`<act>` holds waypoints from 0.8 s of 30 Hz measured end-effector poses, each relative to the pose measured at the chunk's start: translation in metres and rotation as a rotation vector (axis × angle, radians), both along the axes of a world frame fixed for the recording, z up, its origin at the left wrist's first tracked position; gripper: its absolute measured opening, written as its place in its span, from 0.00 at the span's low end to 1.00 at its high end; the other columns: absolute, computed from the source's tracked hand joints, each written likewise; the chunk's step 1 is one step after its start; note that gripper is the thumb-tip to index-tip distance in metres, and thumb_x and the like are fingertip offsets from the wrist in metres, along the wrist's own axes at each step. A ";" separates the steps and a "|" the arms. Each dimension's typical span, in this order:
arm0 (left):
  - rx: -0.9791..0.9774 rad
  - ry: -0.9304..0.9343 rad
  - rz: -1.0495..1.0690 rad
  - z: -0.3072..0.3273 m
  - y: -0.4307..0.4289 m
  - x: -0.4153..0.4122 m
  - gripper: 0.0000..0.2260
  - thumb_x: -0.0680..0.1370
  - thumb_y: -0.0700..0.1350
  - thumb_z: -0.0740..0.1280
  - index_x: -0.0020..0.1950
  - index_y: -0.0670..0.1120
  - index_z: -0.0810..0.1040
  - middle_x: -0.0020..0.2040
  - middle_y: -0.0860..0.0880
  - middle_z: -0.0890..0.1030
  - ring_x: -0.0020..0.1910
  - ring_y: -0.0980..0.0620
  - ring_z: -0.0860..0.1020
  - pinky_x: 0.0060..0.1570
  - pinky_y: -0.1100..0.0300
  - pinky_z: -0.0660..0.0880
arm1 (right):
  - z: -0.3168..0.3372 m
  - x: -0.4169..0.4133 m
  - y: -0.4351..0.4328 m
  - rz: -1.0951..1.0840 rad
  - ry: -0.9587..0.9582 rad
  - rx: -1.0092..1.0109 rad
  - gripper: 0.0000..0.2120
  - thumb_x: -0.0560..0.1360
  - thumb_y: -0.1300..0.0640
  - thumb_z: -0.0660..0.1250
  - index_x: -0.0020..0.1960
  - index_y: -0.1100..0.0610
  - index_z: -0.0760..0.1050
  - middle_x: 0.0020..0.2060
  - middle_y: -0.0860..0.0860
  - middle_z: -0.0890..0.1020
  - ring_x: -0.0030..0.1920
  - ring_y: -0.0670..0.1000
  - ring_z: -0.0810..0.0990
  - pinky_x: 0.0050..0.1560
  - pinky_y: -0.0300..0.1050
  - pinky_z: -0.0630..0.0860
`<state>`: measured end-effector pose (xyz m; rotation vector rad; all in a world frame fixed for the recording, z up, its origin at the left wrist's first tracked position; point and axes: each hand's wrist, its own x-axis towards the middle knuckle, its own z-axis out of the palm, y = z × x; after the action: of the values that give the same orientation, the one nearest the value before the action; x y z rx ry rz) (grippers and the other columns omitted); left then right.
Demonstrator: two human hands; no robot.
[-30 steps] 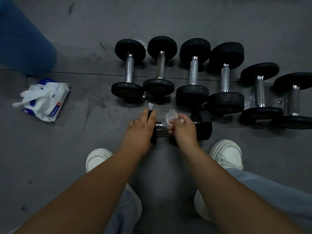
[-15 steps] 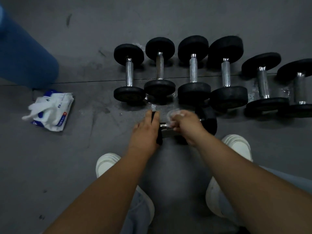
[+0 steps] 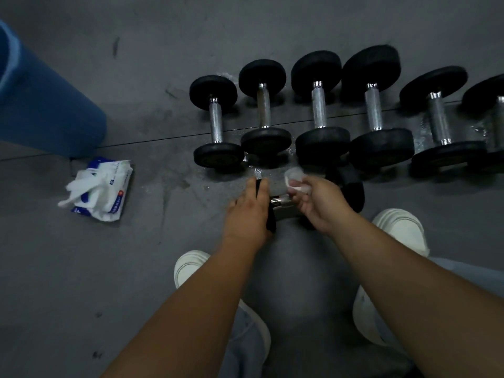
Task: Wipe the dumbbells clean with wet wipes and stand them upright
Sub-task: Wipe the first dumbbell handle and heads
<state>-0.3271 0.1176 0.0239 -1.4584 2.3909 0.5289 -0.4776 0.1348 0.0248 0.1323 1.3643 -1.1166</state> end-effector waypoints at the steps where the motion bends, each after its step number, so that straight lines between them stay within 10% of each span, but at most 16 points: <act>1: 0.000 -0.002 -0.001 0.000 0.000 0.000 0.50 0.66 0.50 0.78 0.78 0.48 0.49 0.78 0.44 0.52 0.66 0.41 0.72 0.62 0.49 0.70 | -0.003 -0.003 -0.001 -0.046 0.007 0.024 0.07 0.80 0.60 0.58 0.50 0.61 0.74 0.40 0.55 0.80 0.31 0.47 0.79 0.26 0.35 0.70; 4: -0.013 -0.003 -0.002 0.000 0.002 -0.001 0.50 0.65 0.50 0.78 0.78 0.48 0.50 0.77 0.45 0.53 0.65 0.41 0.73 0.60 0.49 0.71 | -0.005 -0.003 -0.001 0.219 0.164 0.082 0.08 0.79 0.62 0.58 0.57 0.58 0.72 0.37 0.53 0.80 0.28 0.46 0.76 0.24 0.35 0.66; 9: 0.000 0.005 0.002 0.001 -0.001 -0.001 0.49 0.65 0.49 0.78 0.77 0.48 0.51 0.77 0.45 0.53 0.67 0.41 0.71 0.62 0.48 0.70 | -0.009 -0.017 -0.003 0.955 1.228 0.087 0.11 0.75 0.60 0.63 0.56 0.62 0.77 0.51 0.61 0.77 0.51 0.62 0.78 0.51 0.49 0.75; 17: -0.003 0.008 -0.011 -0.001 -0.002 0.000 0.48 0.67 0.48 0.76 0.78 0.48 0.50 0.77 0.44 0.53 0.67 0.41 0.71 0.62 0.48 0.70 | -0.011 0.004 0.012 0.873 1.177 -0.125 0.14 0.76 0.52 0.62 0.32 0.53 0.66 0.34 0.53 0.75 0.43 0.57 0.77 0.49 0.48 0.74; 24: 0.055 -0.020 -0.027 0.005 -0.004 0.000 0.52 0.66 0.50 0.79 0.79 0.47 0.48 0.78 0.43 0.52 0.68 0.40 0.70 0.62 0.48 0.69 | -0.015 -0.005 0.010 0.827 1.052 -0.054 0.10 0.76 0.61 0.61 0.57 0.57 0.71 0.42 0.53 0.76 0.44 0.53 0.75 0.42 0.40 0.65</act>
<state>-0.3270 0.1138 0.0286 -1.3997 2.3581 0.5657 -0.4830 0.1451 0.0099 -1.1092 1.9952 -0.4644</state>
